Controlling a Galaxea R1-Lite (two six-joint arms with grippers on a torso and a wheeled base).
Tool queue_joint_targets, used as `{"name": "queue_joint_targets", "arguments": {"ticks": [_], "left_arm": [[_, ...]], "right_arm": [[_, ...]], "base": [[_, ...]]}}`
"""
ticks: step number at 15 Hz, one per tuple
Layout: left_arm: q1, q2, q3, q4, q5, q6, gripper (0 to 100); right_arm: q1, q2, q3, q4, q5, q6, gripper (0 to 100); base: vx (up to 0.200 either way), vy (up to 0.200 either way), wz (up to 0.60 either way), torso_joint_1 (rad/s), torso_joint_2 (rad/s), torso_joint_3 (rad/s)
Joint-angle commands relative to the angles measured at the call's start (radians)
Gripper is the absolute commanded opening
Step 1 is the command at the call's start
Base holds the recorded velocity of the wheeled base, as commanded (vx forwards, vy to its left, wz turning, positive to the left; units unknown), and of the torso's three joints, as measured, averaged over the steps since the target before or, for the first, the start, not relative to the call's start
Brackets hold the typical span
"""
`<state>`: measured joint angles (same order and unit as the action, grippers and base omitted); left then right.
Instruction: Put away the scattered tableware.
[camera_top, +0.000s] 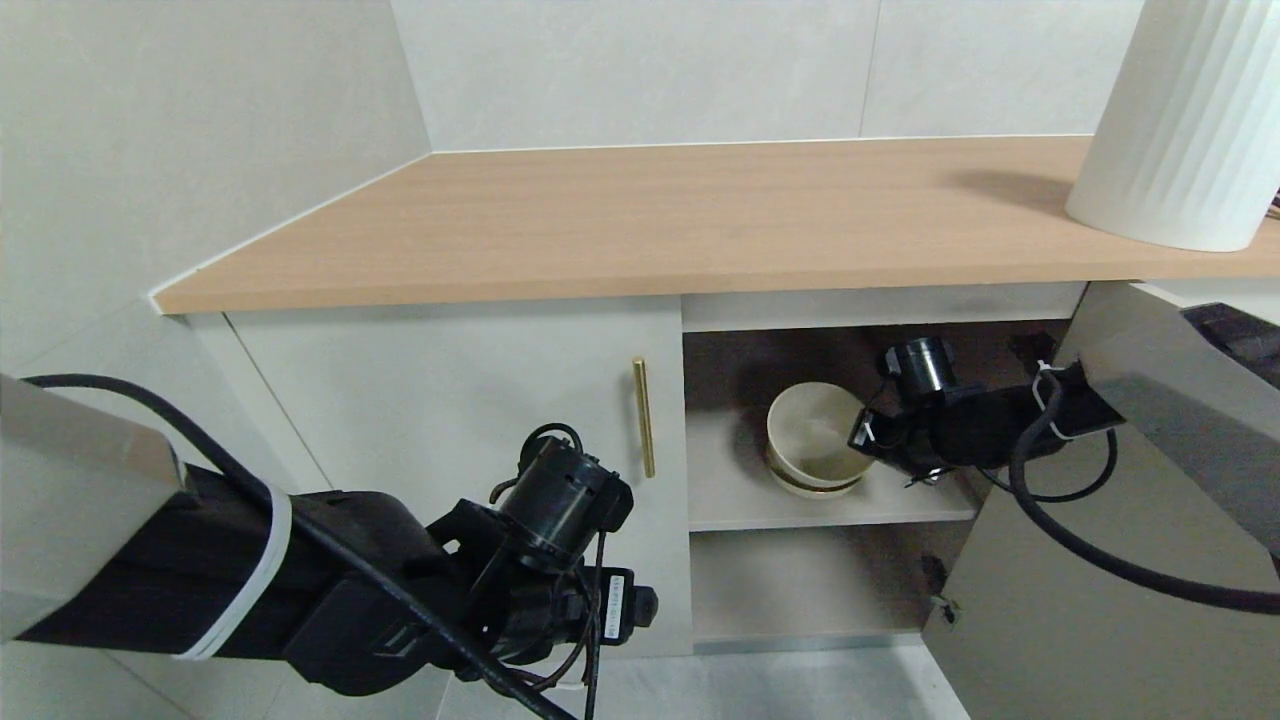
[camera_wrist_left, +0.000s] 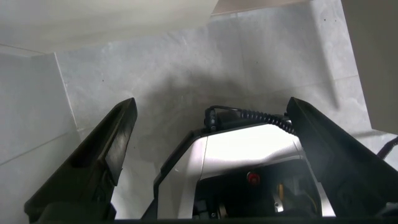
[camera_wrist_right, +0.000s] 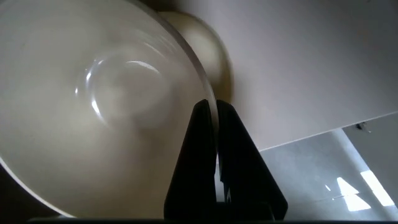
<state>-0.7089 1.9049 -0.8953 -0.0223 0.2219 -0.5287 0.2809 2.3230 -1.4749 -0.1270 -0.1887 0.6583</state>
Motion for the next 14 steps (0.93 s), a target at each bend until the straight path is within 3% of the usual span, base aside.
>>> {"name": "queue_joint_targets", "arguments": {"ticks": [1,9,10,14], "left_arm": [[0.000,0.000,-0.001,-0.001,0.001,0.000,100],[0.000,0.002,-0.002,-0.001,0.001,0.000,100],[0.000,0.000,-0.002,-0.002,0.001,-0.002,100],[0.000,0.002,-0.004,-0.002,0.001,-0.002,100]], "right_arm": [[0.000,0.018,-0.013,-0.002,-0.001,0.004,0],[0.001,0.049,-0.030,0.000,-0.028,0.012,0],[0.001,0.049,-0.030,0.000,-0.028,0.012,100],[0.003,0.039,-0.027,0.001,-0.026,0.012,100]], "base": [[0.000,0.000,0.00,0.000,0.00,0.000],[0.000,0.000,0.00,0.000,0.00,0.000],[0.000,0.000,0.00,0.000,0.00,0.000],[0.000,0.000,0.00,0.000,0.00,0.000]]}}
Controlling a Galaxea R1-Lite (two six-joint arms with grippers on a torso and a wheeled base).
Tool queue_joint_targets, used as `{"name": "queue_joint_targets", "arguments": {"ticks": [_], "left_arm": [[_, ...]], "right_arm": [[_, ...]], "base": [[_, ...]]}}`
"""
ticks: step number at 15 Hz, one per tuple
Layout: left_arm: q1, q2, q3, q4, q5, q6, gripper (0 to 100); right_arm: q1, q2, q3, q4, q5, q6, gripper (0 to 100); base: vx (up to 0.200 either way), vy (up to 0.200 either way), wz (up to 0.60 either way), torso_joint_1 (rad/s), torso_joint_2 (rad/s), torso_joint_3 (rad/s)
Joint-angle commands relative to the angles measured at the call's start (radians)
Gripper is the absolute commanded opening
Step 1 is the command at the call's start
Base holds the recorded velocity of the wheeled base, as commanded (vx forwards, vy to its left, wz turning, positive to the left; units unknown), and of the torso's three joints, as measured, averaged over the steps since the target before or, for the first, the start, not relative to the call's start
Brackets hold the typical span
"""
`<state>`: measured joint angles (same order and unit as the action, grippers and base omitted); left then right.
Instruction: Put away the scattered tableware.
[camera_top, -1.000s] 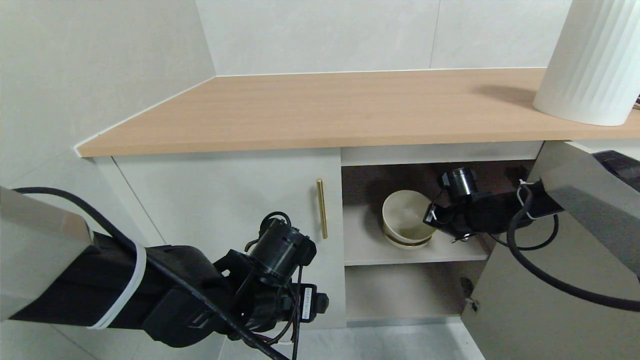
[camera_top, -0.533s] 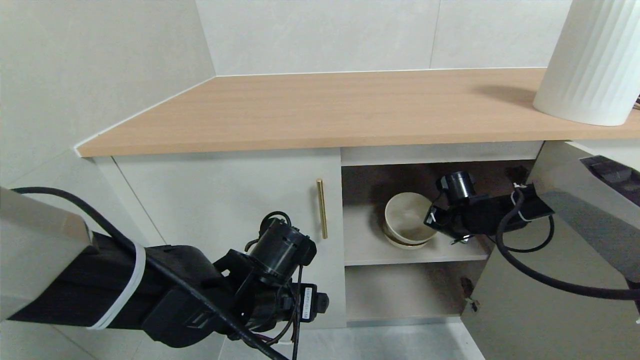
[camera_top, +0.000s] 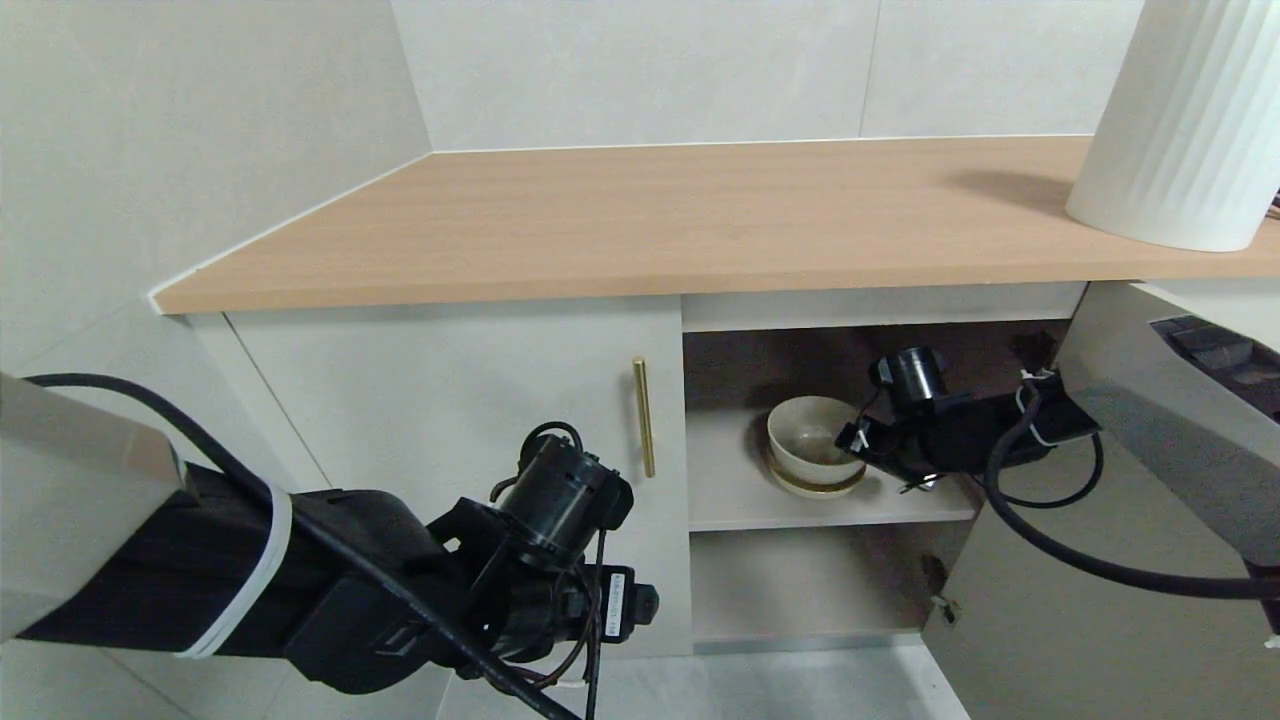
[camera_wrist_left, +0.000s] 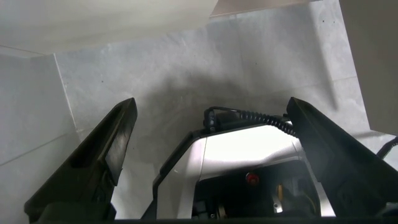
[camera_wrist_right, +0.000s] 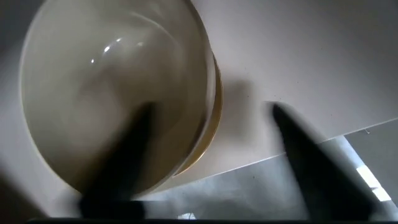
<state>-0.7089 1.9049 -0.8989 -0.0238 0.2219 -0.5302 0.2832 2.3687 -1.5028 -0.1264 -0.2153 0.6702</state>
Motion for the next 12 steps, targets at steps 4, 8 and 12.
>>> {"name": "queue_joint_targets", "arguments": {"ticks": [4,8,12], "left_arm": [[0.006,-0.033,-0.005,-0.005,0.001,-0.005,100],[0.088,-0.171,-0.015,0.001,0.062,-0.005,100],[0.120,-0.376,0.029,0.116,0.063,-0.001,100]], "right_arm": [[0.024,-0.112,0.076,0.065,0.027,-0.040,100],[0.123,-0.405,0.288,0.169,0.047,-0.189,100],[0.169,-0.707,0.496,0.208,0.148,-0.273,100]], "base": [[0.000,0.000,0.00,0.000,0.00,0.000],[0.000,0.000,0.00,0.000,0.00,0.000],[0.000,0.000,0.00,0.000,0.00,0.000]]}}
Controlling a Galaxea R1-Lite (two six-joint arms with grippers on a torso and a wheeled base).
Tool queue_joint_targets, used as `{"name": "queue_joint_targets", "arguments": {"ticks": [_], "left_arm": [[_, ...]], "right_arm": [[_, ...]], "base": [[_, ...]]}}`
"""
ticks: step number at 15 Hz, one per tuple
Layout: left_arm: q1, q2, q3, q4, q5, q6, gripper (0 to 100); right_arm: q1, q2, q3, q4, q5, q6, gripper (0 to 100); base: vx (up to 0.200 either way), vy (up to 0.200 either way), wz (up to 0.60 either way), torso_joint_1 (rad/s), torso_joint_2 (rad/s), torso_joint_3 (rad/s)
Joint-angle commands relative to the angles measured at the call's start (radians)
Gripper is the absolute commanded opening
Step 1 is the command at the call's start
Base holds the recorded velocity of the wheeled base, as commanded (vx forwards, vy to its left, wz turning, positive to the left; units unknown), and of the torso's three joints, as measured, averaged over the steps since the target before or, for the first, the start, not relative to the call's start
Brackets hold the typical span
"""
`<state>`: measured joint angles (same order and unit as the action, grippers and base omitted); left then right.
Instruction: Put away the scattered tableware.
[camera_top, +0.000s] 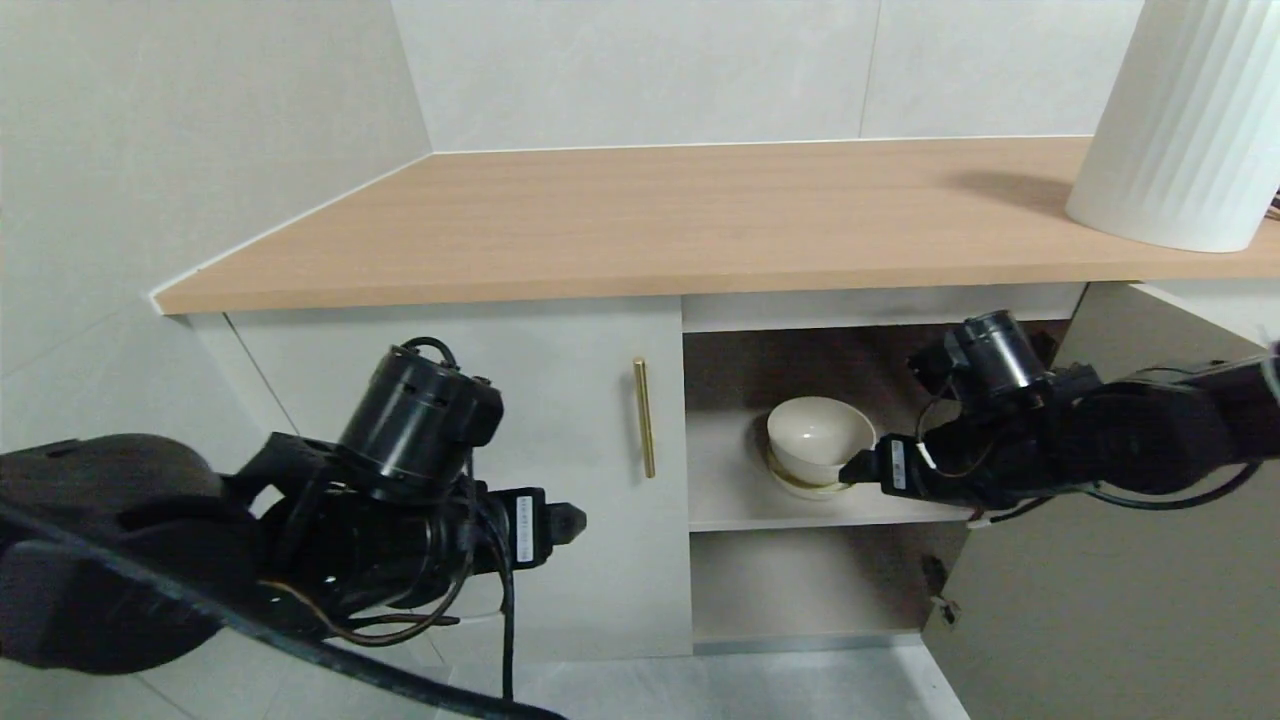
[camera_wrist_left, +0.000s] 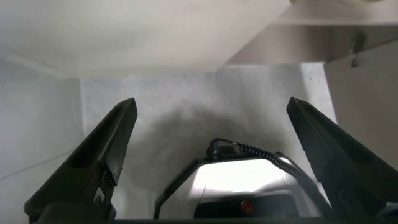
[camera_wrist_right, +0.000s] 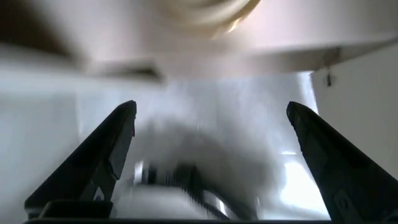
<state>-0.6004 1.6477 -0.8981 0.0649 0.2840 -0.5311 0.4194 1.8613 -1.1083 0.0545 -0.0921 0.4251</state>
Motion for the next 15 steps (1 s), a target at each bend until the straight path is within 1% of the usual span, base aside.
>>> {"name": "queue_joint_targets", "arguments": {"ticks": [1,3,4,6,7,8,11,15], "left_arm": [[0.011,-0.149,0.045,0.030,0.001,0.000,100],[0.013,-0.220,0.099,0.030,0.000,0.003,100],[0.018,-0.243,0.111,0.030,0.000,0.003,100],[0.025,-0.246,0.114,0.029,0.000,0.008,100],[0.025,-0.238,0.113,0.027,0.000,0.025,100],[0.025,-0.226,0.113,0.027,0.000,0.031,100],[0.024,-0.163,0.113,0.026,0.004,0.028,100],[0.022,-0.158,0.114,0.026,0.003,0.028,100]], "right_arm": [[0.035,-0.229,0.110,0.047,0.026,-0.028,100],[0.053,-0.327,0.125,0.137,0.026,-0.026,100],[0.081,-0.404,0.139,0.179,0.026,-0.026,100],[0.127,-0.479,0.179,0.211,0.023,-0.026,100],[0.136,-0.491,0.197,0.211,0.026,-0.028,100],[0.148,-0.491,0.203,0.211,0.018,-0.028,100],[0.154,-0.498,0.206,0.212,0.017,-0.029,100],[0.154,-0.498,0.212,0.212,0.017,-0.039,100]], "base": [[0.000,0.000,0.00,0.000,0.00,0.000],[0.000,0.000,0.00,0.000,0.00,0.000],[0.000,0.000,0.00,0.000,0.00,0.000],[0.000,0.000,0.00,0.000,0.00,0.000],[0.000,0.000,0.00,0.000,0.00,0.000],[-0.200,0.000,0.00,0.007,0.00,0.007],[-0.200,0.000,0.00,0.007,0.00,0.004],[-0.200,0.000,0.00,0.004,0.00,0.002]]}}
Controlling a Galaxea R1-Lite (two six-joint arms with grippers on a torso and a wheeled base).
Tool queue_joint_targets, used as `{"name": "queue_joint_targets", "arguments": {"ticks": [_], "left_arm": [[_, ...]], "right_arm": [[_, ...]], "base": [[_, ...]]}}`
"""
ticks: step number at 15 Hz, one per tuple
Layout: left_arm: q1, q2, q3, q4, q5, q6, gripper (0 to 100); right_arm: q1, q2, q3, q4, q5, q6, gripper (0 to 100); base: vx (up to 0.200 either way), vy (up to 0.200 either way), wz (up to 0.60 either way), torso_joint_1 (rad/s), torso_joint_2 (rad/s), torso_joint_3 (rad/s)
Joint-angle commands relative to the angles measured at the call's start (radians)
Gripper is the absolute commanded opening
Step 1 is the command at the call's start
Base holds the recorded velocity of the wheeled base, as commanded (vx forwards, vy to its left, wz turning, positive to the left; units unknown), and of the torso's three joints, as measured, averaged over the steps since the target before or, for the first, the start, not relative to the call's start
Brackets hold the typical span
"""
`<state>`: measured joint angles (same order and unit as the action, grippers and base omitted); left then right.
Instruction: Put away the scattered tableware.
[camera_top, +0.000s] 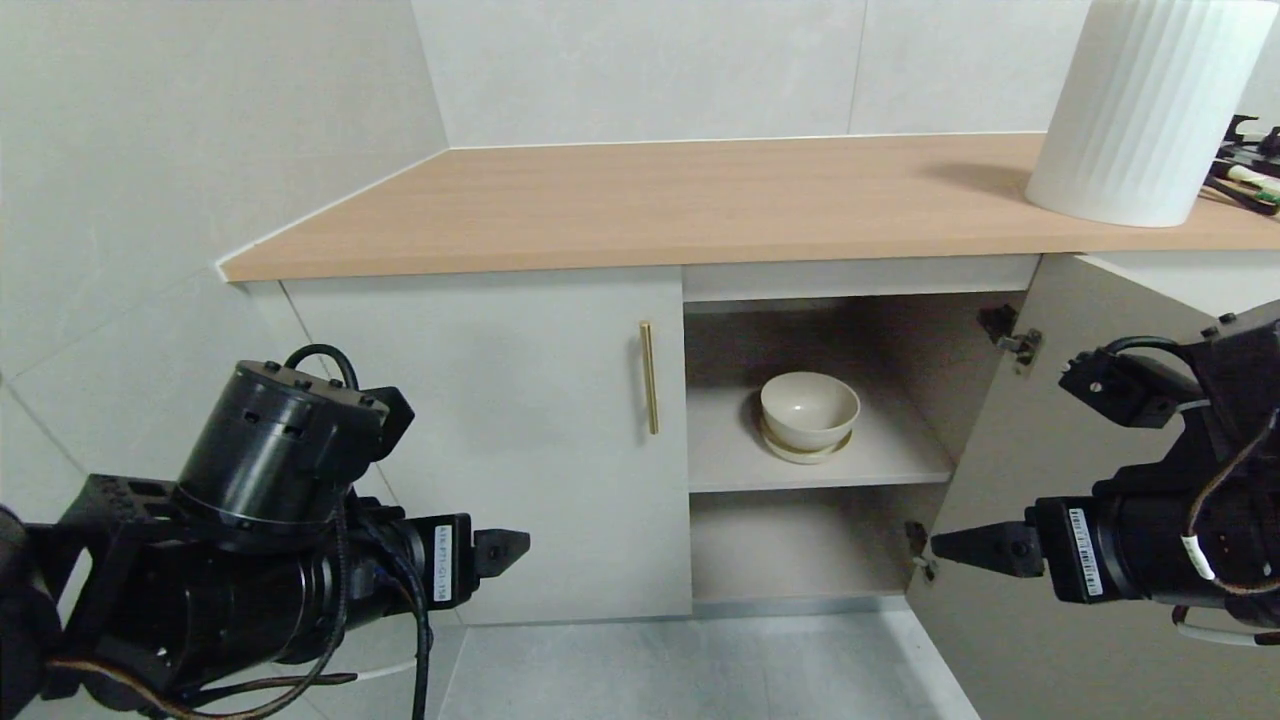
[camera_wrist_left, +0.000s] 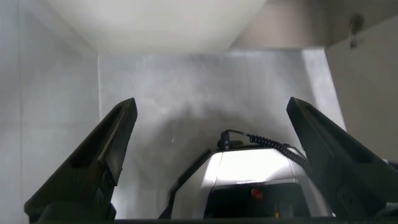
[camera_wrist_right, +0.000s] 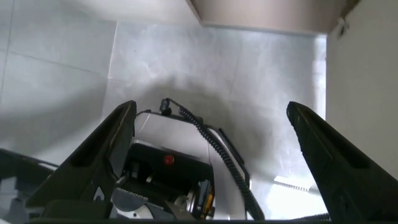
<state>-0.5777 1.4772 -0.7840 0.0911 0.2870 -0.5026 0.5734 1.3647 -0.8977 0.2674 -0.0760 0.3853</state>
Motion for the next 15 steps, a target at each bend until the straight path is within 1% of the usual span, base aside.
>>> {"name": "queue_joint_targets", "arguments": {"ticks": [1,6,13,15], "left_arm": [[-0.001,0.011,0.000,-0.001,0.000,-0.001,100],[-0.001,0.014,0.002,-0.001,0.000,-0.001,100],[-0.001,0.017,0.002,-0.001,0.000,-0.001,100],[-0.001,0.015,0.002,-0.001,0.000,-0.001,100]], "right_arm": [[0.000,-0.001,0.003,-0.001,0.001,-0.006,100],[0.000,0.004,0.011,0.001,0.001,-0.009,100],[0.002,0.005,0.016,0.001,0.001,-0.011,100],[0.002,0.005,0.014,0.021,0.001,-0.011,100]], "base": [[-0.200,0.000,0.00,0.002,0.01,0.002],[-0.200,0.000,0.00,0.000,0.00,0.001],[0.000,0.000,0.00,0.000,0.00,0.000],[0.000,0.000,0.00,0.000,0.00,0.000]]}}
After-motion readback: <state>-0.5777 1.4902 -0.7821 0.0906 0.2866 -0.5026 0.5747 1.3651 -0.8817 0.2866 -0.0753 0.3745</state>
